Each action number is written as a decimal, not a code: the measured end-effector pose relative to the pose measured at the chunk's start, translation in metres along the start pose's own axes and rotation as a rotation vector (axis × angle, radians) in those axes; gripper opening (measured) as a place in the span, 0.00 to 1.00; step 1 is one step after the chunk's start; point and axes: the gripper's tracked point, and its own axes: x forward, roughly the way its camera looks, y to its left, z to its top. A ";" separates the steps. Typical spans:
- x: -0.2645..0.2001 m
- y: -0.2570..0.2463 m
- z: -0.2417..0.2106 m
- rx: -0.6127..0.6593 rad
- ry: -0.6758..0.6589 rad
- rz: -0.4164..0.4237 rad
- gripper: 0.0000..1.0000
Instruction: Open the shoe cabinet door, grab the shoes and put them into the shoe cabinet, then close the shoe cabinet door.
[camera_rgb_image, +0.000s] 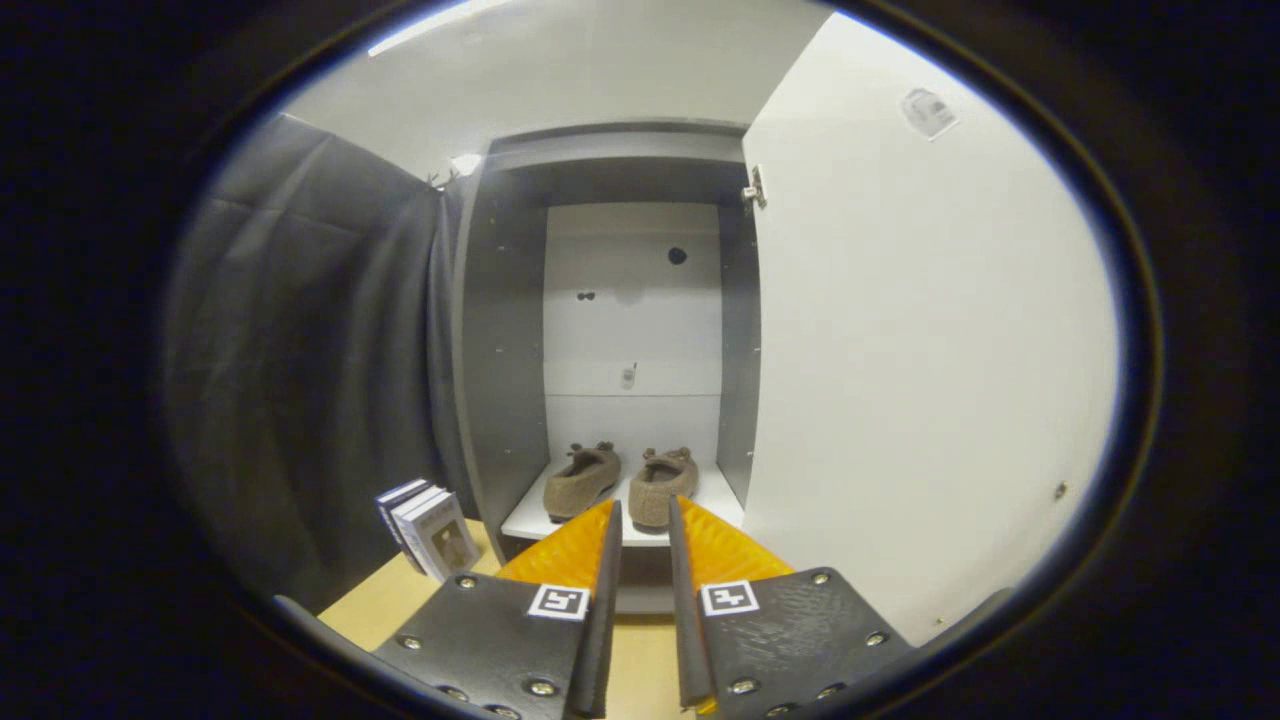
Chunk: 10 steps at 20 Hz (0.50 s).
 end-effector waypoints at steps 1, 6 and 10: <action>-0.015 -0.003 0.003 0.005 -0.008 0.011 0.27; -0.073 -0.035 0.006 0.014 -0.026 0.018 0.27; -0.111 -0.068 0.007 0.034 -0.034 0.003 0.27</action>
